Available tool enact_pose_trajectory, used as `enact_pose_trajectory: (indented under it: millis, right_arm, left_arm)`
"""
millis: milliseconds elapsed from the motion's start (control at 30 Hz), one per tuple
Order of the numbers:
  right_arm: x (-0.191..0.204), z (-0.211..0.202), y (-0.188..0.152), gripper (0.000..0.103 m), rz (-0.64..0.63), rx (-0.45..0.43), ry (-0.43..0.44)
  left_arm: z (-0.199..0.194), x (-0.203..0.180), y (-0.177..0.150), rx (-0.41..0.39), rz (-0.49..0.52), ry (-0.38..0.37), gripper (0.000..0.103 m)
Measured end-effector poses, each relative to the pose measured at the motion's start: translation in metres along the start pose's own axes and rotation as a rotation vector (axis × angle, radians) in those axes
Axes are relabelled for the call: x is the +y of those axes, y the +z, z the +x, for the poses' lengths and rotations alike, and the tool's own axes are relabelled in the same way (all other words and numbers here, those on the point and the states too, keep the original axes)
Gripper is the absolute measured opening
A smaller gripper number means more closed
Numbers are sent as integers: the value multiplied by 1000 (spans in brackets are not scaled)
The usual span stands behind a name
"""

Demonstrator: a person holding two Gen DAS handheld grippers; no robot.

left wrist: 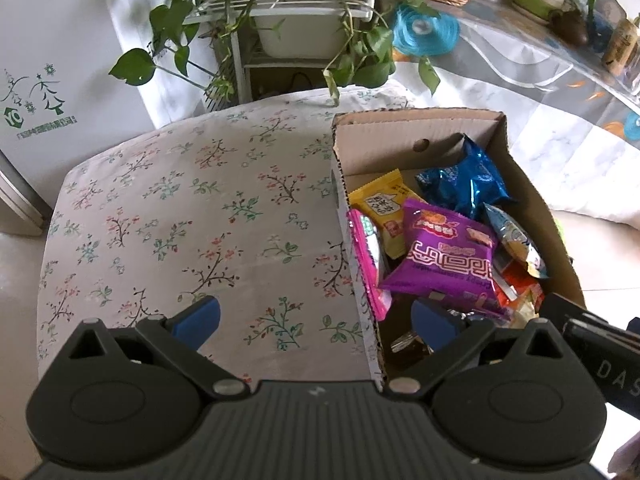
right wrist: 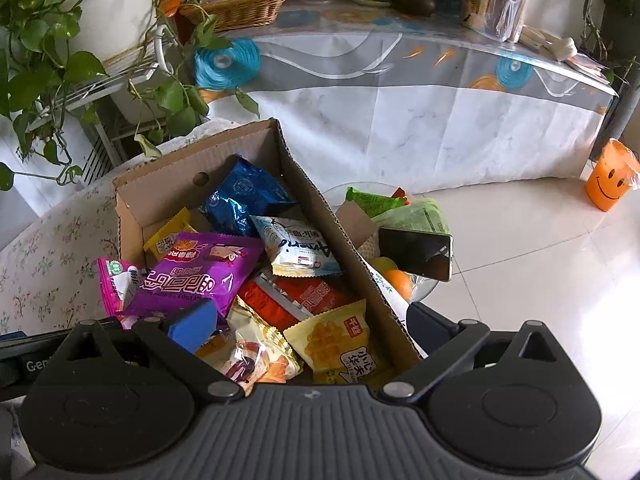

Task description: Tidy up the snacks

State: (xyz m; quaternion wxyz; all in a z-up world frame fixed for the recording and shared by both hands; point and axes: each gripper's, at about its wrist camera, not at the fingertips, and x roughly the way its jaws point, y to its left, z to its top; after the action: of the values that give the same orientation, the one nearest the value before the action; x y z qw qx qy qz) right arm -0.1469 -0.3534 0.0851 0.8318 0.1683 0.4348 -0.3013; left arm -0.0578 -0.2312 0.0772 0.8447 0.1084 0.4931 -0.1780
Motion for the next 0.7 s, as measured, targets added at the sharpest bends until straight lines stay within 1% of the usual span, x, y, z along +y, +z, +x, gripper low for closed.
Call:
enact_pose_trajectory:
  millis: [333,700]
  right_arm:
    - [5,3,3,103,-33,10,-3]
    - [4,5,5,103,-30,14,-4]
  left_arm:
    - [3,-1,0,2,18,35,101]
    - [3,-3,2,-6,53,32,101]
